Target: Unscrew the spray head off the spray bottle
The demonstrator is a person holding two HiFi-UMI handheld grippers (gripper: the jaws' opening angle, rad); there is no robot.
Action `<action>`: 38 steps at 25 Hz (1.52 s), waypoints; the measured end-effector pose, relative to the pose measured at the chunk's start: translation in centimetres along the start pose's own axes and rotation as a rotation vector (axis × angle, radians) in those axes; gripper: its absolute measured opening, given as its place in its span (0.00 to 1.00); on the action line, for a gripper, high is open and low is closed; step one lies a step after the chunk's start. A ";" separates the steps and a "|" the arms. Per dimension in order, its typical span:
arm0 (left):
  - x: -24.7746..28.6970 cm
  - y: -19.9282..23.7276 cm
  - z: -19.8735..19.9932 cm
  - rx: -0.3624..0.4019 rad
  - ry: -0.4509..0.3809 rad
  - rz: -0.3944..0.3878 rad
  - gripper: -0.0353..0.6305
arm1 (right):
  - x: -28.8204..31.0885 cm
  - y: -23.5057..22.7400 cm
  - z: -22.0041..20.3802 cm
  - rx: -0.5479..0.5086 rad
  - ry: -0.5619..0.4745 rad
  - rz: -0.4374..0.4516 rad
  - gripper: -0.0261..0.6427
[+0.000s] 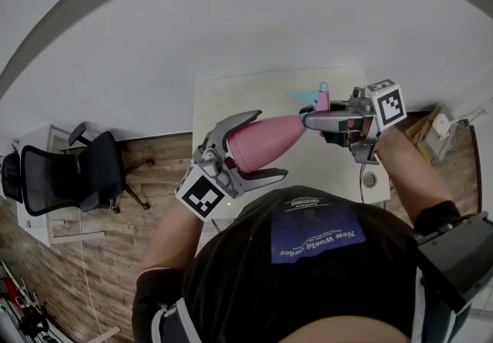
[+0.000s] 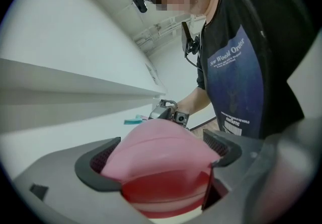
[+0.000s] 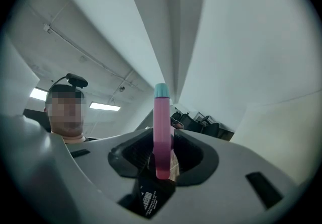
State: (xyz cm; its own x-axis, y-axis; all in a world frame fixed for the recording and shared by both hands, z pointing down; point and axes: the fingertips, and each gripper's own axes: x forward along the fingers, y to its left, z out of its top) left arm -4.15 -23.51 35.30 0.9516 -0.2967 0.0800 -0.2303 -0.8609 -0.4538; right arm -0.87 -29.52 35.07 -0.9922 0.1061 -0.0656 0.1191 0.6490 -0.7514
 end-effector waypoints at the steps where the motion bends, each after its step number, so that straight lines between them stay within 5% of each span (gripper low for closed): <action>1: -0.1 0.1 0.2 0.011 0.004 -0.007 0.81 | 0.1 0.0 -0.1 -0.003 0.006 0.000 0.22; 11: -1.1 -0.1 -0.1 -0.068 -0.030 -0.100 0.81 | 0.8 0.4 -1.3 -0.128 0.102 -0.023 0.22; 16: -1.3 0.2 -0.4 -0.353 -0.060 -0.067 0.81 | 0.8 0.9 -1.5 -0.229 0.129 -0.026 0.22; 30: -1.3 0.6 -0.5 -0.419 -0.065 -0.104 0.81 | 1.1 0.8 -1.6 -0.326 0.145 -0.049 0.22; 34: -1.9 1.0 -0.7 -0.649 -0.173 -0.171 0.81 | 1.5 2.0 -1.3 -0.506 0.169 -0.054 0.22; 38: -2.0 1.2 -0.7 -0.781 -0.231 -0.197 0.81 | 1.6 2.6 -1.2 -0.609 0.196 -0.045 0.22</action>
State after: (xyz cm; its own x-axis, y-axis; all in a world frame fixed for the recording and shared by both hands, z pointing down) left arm -6.46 -24.22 35.27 0.9874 -0.0916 -0.1290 -0.0489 -0.9523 0.3012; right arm -2.14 -26.72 33.78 -0.9783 0.1672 0.1221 0.1344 0.9616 -0.2393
